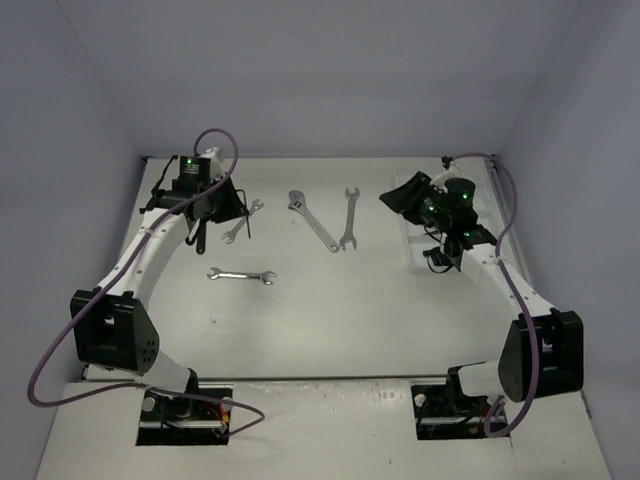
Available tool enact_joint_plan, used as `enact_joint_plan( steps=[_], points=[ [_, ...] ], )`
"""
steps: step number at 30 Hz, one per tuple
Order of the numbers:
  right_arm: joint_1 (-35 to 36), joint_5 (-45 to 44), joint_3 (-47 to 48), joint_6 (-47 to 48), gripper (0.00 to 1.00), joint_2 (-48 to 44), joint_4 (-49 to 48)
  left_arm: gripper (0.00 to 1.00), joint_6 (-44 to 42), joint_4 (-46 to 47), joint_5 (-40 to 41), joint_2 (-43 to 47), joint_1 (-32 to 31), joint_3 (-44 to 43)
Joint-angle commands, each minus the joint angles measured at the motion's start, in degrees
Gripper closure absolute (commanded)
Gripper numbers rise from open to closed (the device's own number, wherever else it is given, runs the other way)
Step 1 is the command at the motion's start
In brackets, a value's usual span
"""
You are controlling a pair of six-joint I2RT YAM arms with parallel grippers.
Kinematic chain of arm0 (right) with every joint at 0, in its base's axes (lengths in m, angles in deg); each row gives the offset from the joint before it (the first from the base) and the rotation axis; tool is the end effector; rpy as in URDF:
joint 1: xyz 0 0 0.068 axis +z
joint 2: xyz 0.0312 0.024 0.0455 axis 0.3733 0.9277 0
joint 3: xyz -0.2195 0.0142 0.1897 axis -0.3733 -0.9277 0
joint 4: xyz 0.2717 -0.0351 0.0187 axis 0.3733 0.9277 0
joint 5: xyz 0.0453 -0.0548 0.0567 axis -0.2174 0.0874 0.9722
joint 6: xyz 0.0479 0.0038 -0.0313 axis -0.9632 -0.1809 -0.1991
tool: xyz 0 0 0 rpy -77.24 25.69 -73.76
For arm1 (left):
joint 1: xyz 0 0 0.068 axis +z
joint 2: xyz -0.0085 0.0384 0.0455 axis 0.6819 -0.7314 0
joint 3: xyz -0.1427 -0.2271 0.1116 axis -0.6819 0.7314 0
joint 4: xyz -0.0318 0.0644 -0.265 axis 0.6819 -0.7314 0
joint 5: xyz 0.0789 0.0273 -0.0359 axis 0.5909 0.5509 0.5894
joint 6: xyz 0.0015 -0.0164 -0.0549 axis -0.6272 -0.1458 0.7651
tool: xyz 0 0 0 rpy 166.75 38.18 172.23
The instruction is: Sort the tools into containers
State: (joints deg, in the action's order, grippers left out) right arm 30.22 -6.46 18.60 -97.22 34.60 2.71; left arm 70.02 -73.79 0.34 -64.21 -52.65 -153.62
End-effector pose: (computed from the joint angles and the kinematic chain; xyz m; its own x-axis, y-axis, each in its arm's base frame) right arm 0.3201 0.0644 0.3232 -0.4280 0.5332 -0.7297 -0.3609 0.6395 0.6789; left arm 0.3539 -0.0731 0.3437 -0.7305 -0.3572 -0.5821 0.0439 0.8260 -0.5619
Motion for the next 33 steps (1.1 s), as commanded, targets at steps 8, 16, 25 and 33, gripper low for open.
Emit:
enact_joint_plan(
  steps=[8,16,25,33],
  points=[
    [14.01,8.73,13.82,1.26,0.59,9.99,-14.07,1.0,-1.72,10.89,-16.51,2.52,-13.72,-1.47],
    [17.13,7.59,17.55,0.91,0.6,14.62,-15.02,1.0,-1.89,11.32,-16.24,2.2,-16.59,-2.0],
    [18.67,7.94,17.97,0.12,0.62,16.68,-15.14,1.0,-2.15,11.38,-15.52,1.38,-17.07,-2.88],
    [19.29,8.09,17.42,-0.52,0.62,17.04,-15.02,1.0,-2.67,11.16,-14.09,0.23,-17.15,-4.41]
  ],
)
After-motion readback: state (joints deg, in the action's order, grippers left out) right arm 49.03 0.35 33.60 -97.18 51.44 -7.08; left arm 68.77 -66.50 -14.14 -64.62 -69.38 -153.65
